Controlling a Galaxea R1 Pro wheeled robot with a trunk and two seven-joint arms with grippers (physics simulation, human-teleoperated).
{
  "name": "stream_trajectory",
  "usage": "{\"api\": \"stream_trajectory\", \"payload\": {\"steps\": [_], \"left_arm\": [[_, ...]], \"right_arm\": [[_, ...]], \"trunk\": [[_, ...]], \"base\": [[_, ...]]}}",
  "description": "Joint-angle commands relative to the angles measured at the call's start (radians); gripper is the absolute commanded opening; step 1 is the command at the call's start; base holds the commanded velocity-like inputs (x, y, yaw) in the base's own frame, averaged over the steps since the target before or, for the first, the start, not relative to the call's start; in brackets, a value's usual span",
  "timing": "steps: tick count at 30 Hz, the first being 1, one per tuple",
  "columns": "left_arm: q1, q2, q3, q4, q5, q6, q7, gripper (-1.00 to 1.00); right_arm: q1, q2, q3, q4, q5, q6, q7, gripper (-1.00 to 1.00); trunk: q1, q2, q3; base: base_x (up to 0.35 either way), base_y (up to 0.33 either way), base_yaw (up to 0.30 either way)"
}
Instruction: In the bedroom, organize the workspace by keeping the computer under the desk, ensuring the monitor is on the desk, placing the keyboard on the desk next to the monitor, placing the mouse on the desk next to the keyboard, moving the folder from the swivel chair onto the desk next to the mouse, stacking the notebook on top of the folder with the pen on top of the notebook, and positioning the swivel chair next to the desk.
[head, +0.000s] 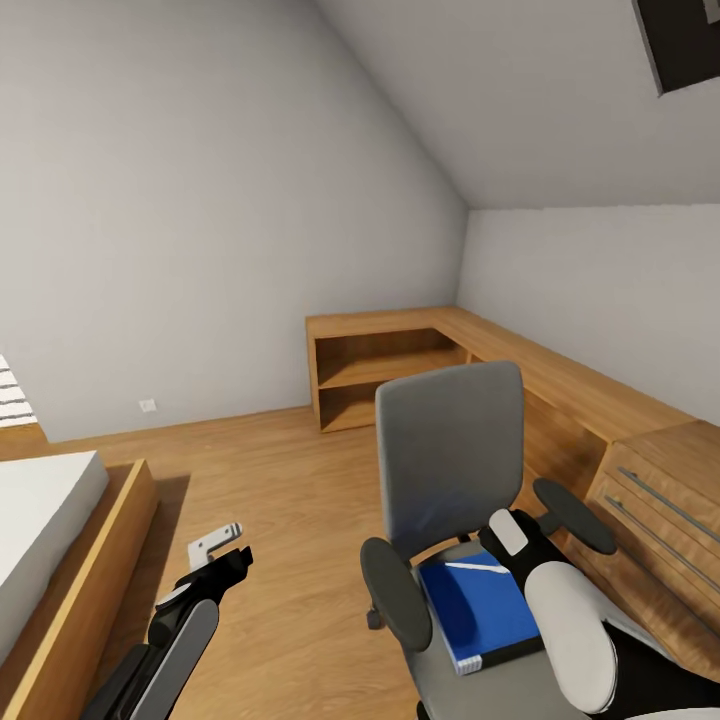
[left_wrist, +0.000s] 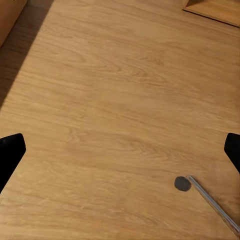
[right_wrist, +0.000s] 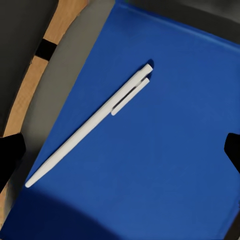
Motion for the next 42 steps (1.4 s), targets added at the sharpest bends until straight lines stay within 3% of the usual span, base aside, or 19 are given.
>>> {"api": "stream_trajectory", "payload": {"steps": [1, 39, 42], "left_arm": [[-0.001, 0.001, -0.003, -0.001, 0.007, 0.002, 0.008, 1.0], [-0.001, -0.002, -0.012, -0.009, 0.008, 0.001, 0.01, 1.0], [-0.001, -0.002, -0.012, -0.009, 0.007, 0.0, 0.01, 1.0]], "right_arm": [[0.0, 0.0, 0.001, -0.003, -0.008, 0.004, -0.006, 1.0], [0.0, -0.003, 0.002, -0.005, -0.004, 0.001, -0.004, 1.0], [0.0, -0.003, 0.002, -0.004, -0.005, 0.001, -0.004, 1.0]], "trunk": [[0.0, -0.001, -0.001], [0.0, -0.001, -0.001], [0.012, -0.022, -0.011]], "base": [[0.117, 0.0, 0.0], [0.006, 0.0, 0.0], [0.0, 0.0, 0.0]]}}
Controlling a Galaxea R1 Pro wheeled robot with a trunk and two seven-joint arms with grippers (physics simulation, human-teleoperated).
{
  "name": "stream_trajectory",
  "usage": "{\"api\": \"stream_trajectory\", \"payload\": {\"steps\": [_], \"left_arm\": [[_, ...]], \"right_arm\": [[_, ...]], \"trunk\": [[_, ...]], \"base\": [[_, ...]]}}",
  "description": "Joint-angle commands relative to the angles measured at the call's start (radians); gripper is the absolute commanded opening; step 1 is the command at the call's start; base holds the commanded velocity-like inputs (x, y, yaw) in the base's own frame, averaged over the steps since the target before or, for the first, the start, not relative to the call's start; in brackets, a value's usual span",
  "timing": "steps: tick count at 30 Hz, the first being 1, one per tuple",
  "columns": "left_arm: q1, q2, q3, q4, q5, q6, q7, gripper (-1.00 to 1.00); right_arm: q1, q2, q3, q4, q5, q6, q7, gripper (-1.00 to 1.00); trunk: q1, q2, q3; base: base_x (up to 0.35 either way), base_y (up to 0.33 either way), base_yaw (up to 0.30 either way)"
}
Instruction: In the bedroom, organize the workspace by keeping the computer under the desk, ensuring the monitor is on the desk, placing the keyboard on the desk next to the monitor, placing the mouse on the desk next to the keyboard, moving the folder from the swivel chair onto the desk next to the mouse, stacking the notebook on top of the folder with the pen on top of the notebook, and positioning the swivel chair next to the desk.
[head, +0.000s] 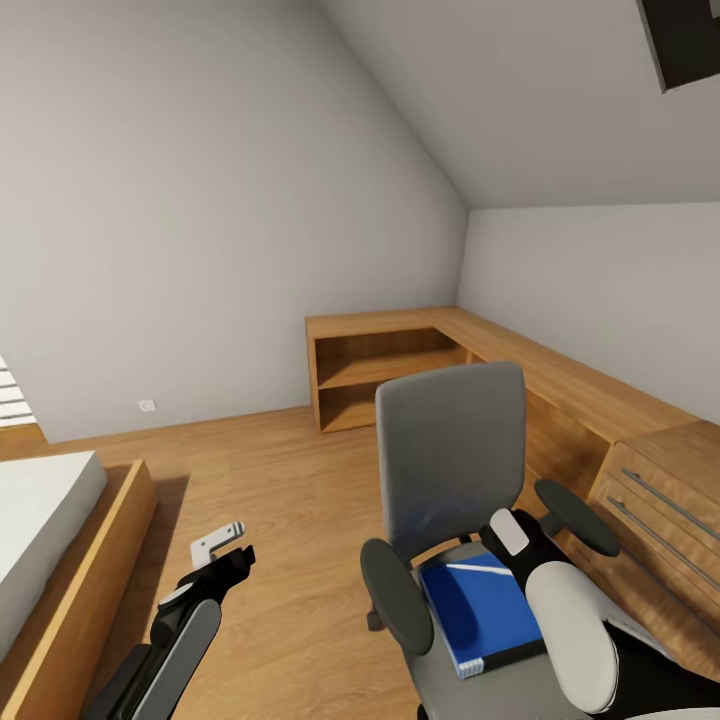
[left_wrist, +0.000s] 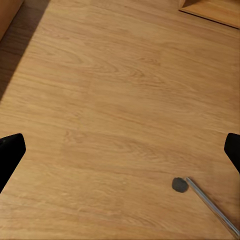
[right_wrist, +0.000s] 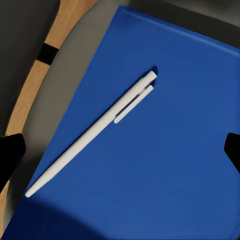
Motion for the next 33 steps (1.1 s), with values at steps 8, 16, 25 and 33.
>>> {"api": "stream_trajectory", "payload": {"steps": [8, 16, 25, 33], "left_arm": [[-0.001, 0.001, -0.003, -0.001, 0.008, 0.002, 0.008, 1.0], [-0.001, 0.001, -0.004, -0.001, 0.008, 0.002, 0.008, 1.0], [-0.001, 0.001, -0.005, -0.001, 0.008, 0.002, 0.008, 1.0], [-0.001, 0.001, -0.006, 0.003, 0.008, 0.003, 0.008, 1.0]], "right_arm": [[0.0, 0.0, 0.001, -0.003, -0.007, 0.003, -0.006, 1.0], [0.0, 0.0, 0.001, -0.003, -0.007, 0.002, -0.006, 1.0], [0.0, 0.0, 0.001, -0.003, -0.007, 0.002, -0.008, 1.0], [0.0, 0.007, -0.002, -0.079, -0.009, 0.003, -0.074, 1.0]], "trunk": [[0.031, -0.057, -0.026], [0.061, -0.113, -0.051], [0.065, -0.12, -0.054], [0.065, -0.12, -0.054]], "base": [[0.0, 0.0, 0.0], [0.0, 0.0, 0.0], [0.0, 0.0, 0.0], [0.0, 0.0, 0.0]]}}
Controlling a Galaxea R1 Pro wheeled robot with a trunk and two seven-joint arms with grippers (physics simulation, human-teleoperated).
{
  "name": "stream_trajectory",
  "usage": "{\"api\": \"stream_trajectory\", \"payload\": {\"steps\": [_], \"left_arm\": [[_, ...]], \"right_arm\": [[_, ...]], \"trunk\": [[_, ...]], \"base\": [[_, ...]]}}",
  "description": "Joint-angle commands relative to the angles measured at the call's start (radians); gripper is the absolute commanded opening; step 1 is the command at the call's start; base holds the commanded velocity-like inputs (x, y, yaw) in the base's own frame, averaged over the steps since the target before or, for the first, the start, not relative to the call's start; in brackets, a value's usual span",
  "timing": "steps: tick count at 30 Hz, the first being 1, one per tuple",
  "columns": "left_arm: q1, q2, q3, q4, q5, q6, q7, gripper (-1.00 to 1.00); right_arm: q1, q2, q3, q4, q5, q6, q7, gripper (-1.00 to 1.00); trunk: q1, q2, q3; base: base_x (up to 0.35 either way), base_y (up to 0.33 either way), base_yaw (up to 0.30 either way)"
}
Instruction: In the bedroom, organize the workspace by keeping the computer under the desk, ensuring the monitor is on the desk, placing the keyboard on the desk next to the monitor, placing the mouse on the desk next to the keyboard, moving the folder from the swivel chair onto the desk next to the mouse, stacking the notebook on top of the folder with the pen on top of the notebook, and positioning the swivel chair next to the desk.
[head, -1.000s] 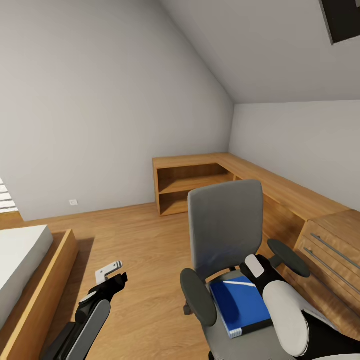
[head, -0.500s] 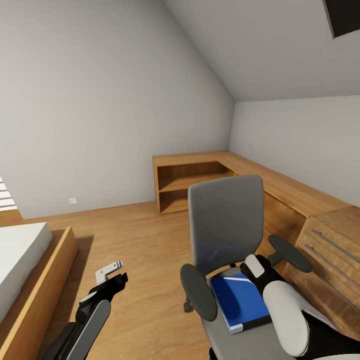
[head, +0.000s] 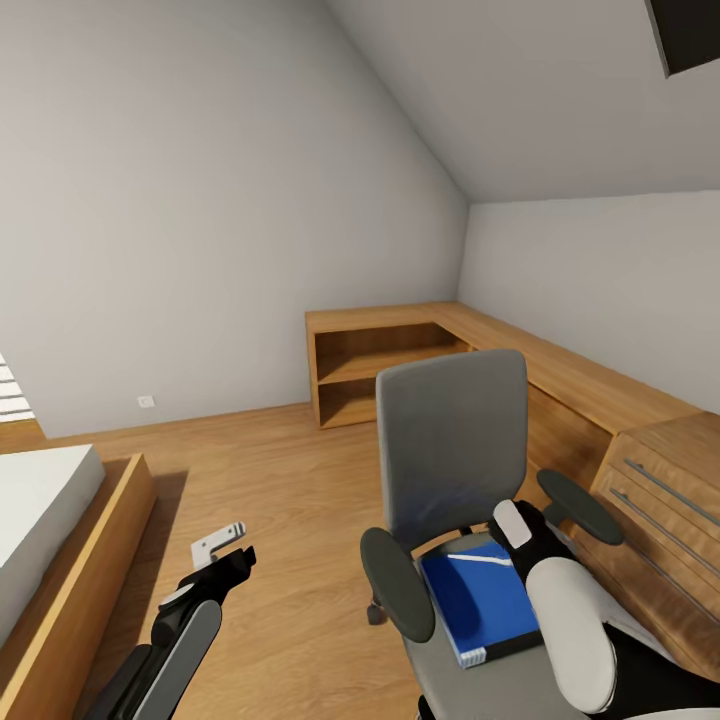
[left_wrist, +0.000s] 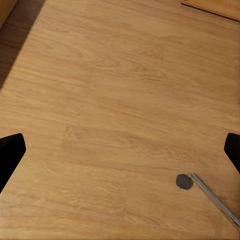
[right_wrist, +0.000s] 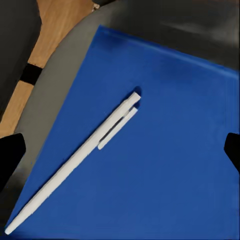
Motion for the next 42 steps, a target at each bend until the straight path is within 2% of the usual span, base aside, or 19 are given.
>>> {"api": "stream_trajectory", "payload": {"steps": [1, 4, 6, 11, 12, 17, 18, 25, 42], "left_arm": [[-0.001, 0.001, -0.003, -0.001, 0.007, 0.002, 0.009, 1.0], [-0.001, 0.001, -0.003, -0.001, 0.007, 0.002, 0.009, 1.0], [-0.001, 0.001, -0.003, -0.001, 0.007, 0.002, 0.009, 1.0], [-0.001, 0.001, -0.003, -0.001, 0.007, 0.002, 0.009, 1.0], [-0.001, 0.001, -0.003, -0.001, 0.007, 0.002, 0.009, 1.0], [-0.001, 0.001, -0.003, -0.001, 0.007, 0.002, 0.009, 1.0], [-0.001, 0.001, -0.003, -0.001, 0.007, 0.002, 0.009, 1.0], [-0.001, 0.001, -0.005, -0.001, 0.008, 0.002, 0.009, 1.0], [-0.001, 0.001, -0.007, -0.001, 0.008, 0.002, 0.009, 1.0]], "right_arm": [[0.0, 0.001, -0.002, -0.011, -0.008, 0.004, -0.023, 1.0], [0.0, 0.003, -0.003, -0.031, -0.021, 0.006, -0.085, 1.0], [0.0, 0.002, -0.002, -0.038, -0.068, 0.007, -0.107, 1.0], [-0.001, -0.001, -0.003, -0.07, -0.099, 0.006, -0.113, 1.0], [-0.001, -0.002, -0.003, -0.081, -0.127, 0.006, -0.117, 1.0], [-0.003, 0.0, -0.004, -0.116, -0.195, 0.003, -0.156, 1.0], [-0.003, 0.002, -0.003, -0.128, -0.219, 0.001, -0.164, 1.0], [-0.003, 0.008, 0.002, -0.123, -0.226, -0.015, -0.156, 1.0], [-0.001, 0.002, 0.001, -0.073, -0.227, -0.015, -0.13, 1.0]], "trunk": [[0.0, 0.0, -0.001], [0.0, 0.0, -0.001], [0.0, 0.0, -0.001], [0.0, 0.0, -0.001], [0.0, 0.0, -0.001], [0.0, 0.0, -0.001], [0.0, 0.0, -0.001], [0.0, 0.0, -0.001], [0.0, 0.0, -0.001]], "base": [[0.0, 0.0, 0.0], [0.0, 0.0, 0.0], [0.0, 0.0, 0.0], [0.0, 0.0, 0.0], [0.0, 0.0, 0.0], [0.0, 0.0, 0.0], [0.0, 0.0, 0.0], [0.0, 0.0, 0.0], [0.0, 0.0, 0.0]]}}
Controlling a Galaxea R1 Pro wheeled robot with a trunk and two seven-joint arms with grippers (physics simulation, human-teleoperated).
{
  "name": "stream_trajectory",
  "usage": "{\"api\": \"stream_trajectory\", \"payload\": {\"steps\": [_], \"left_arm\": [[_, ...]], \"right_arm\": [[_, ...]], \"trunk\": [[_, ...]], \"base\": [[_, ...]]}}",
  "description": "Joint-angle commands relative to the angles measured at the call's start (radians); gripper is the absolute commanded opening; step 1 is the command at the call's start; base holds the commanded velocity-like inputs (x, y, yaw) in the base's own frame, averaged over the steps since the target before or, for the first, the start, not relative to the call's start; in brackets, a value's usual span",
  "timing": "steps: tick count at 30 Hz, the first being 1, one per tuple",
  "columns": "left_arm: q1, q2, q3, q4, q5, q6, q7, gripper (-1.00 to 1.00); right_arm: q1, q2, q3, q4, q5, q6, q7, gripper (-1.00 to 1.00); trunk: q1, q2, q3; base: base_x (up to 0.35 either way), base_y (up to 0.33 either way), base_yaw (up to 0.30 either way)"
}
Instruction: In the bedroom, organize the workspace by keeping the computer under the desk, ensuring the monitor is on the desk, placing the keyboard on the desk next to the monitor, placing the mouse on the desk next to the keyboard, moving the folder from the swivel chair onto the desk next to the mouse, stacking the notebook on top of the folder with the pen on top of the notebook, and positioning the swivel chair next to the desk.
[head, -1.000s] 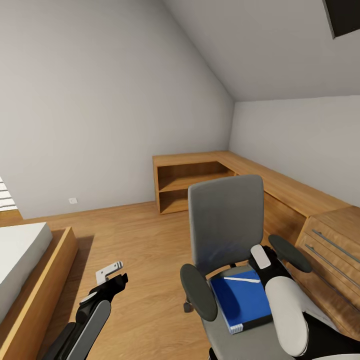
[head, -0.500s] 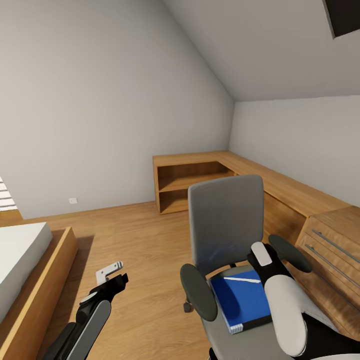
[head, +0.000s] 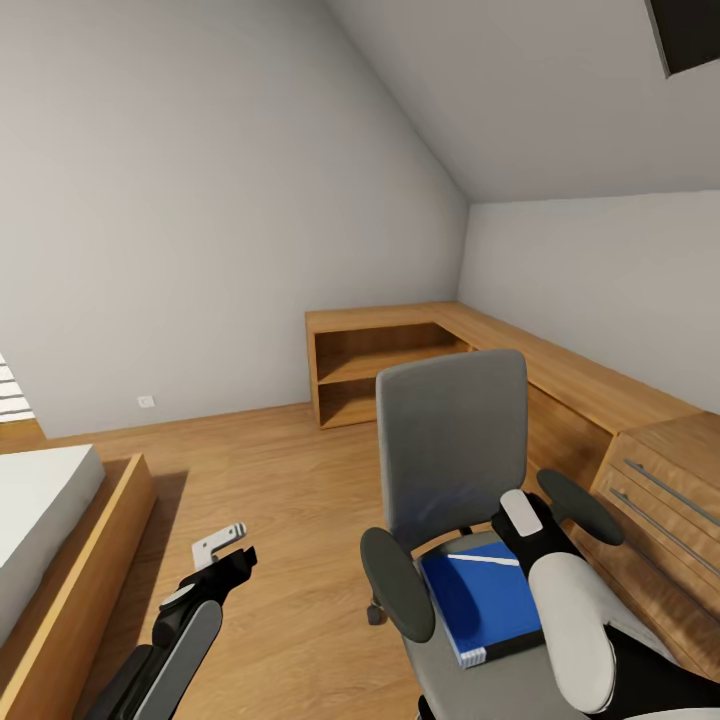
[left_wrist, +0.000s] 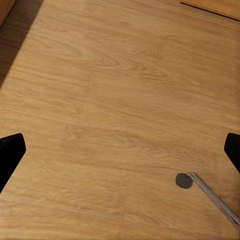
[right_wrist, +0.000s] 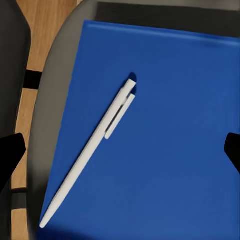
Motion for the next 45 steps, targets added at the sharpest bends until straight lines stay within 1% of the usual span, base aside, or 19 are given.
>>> {"api": "stream_trajectory", "payload": {"steps": [1, 11, 34, 45], "left_arm": [[-0.001, 0.001, -0.004, -0.002, 0.007, 0.002, 0.008, 1.0], [-0.001, 0.001, -0.027, -0.001, 0.005, 0.002, 0.008, 1.0], [-0.001, 0.001, -0.032, -0.005, 0.005, 0.002, 0.008, 1.0], [-0.001, 0.001, -0.033, -0.005, 0.005, 0.002, 0.008, 1.0]], "right_arm": [[0.0, 0.001, -0.004, -0.003, 0.0, 0.007, -0.004, 1.0], [0.0, 0.0, -0.004, -0.003, 0.005, 0.006, -0.008, 1.0], [0.0, -0.003, -0.004, -0.003, 0.001, 0.004, -0.007, 1.0], [0.0, -0.002, -0.004, -0.003, 0.001, 0.003, -0.006, 1.0]], "trunk": [[0.0, -0.001, -0.001], [0.0, -0.001, -0.001], [0.0, -0.001, -0.002], [0.042, -0.078, -0.036]], "base": [[0.0, 0.0, 0.0], [0.017, 0.01, 0.0], [0.004, 0.003, 0.0], [0.0, 0.0, 0.0]]}}
